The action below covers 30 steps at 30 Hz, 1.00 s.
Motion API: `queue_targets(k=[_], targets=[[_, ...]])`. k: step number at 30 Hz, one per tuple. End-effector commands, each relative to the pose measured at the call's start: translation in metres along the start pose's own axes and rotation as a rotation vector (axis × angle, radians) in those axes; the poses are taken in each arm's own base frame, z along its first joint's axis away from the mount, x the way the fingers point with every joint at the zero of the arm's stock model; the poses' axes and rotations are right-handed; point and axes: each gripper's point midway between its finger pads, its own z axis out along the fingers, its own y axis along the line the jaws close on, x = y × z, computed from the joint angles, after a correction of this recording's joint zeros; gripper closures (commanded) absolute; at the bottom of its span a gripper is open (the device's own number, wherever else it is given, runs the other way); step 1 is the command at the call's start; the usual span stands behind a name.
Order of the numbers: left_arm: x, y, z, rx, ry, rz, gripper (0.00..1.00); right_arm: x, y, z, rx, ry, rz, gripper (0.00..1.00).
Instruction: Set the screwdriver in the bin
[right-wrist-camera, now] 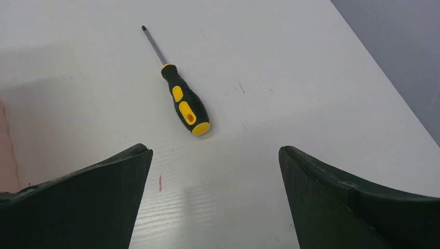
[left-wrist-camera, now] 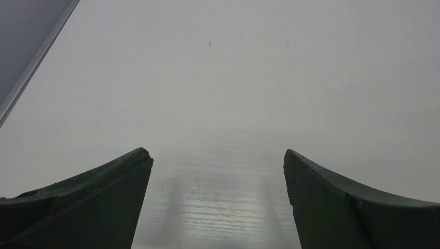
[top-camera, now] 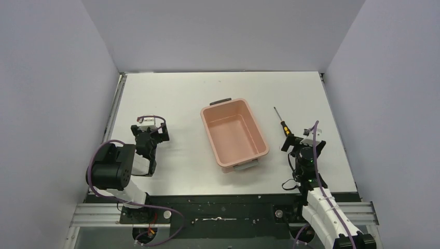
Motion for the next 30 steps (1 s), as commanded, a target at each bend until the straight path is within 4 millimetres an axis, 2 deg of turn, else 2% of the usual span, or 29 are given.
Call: queue_targets(k=[1, 4, 5, 6, 7, 8, 10, 13, 14, 20, 23, 27, 29, 30], targets=[[-0.013, 0.000, 0.003, 0.003, -0.045, 0.002, 0.03, -0.051, -0.008, 0.010, 0.095, -0.061, 0.057, 0.00], [-0.013, 0.000, 0.003, 0.003, -0.045, 0.003, 0.03, -0.067, -0.009, 0.024, 0.146, 0.052, 0.017, 0.00], [-0.014, 0.000, 0.003, 0.003, -0.047, 0.003, 0.03, -0.079, -0.006, 0.032, 0.135, 0.084, -0.003, 0.00], [-0.013, 0.000, 0.003, 0.002, -0.045, 0.002, 0.03, -0.082, 0.000, 0.041, 0.107, 0.155, -0.032, 0.00], [-0.013, 0.000, 0.003, 0.002, -0.046, 0.001, 0.03, -0.101, 0.007, 0.051, 0.077, 0.197, -0.039, 0.00], [-0.014, 0.000, 0.003, 0.002, -0.048, 0.000, 0.03, -0.109, 0.014, 0.061, 0.043, 0.268, -0.051, 0.00], [-0.013, 0.000, 0.003, 0.002, -0.046, 0.000, 0.03, -0.107, 0.023, 0.078, -0.013, 0.441, -0.095, 0.00], [-0.013, 0.000, 0.003, 0.000, -0.045, 0.000, 0.03, -0.087, 0.039, 0.095, -0.111, 0.665, -0.166, 0.00], [-0.013, 0.001, 0.003, -0.002, -0.045, 0.000, 0.03, -0.070, 0.040, 0.100, -0.125, 0.748, -0.186, 0.00], [-0.013, 0.001, 0.003, -0.004, -0.045, -0.002, 0.03, -0.013, 0.047, 0.121, -0.177, 0.942, -0.227, 0.10], [-0.013, 0.001, 0.003, -0.004, -0.046, -0.001, 0.03, 0.015, 0.043, 0.125, -0.164, 1.008, -0.238, 0.18], [-0.014, 0.001, 0.003, -0.004, -0.046, -0.001, 0.03, 0.041, 0.036, 0.129, -0.142, 1.032, -0.267, 0.26], [-0.013, 0.001, 0.003, -0.005, -0.044, -0.001, 0.03, 0.051, 0.033, 0.131, -0.144, 1.038, -0.291, 0.35], [-0.014, 0.001, 0.003, -0.004, -0.046, -0.002, 0.03, 0.057, 0.031, 0.131, -0.138, 1.047, -0.299, 0.45]])
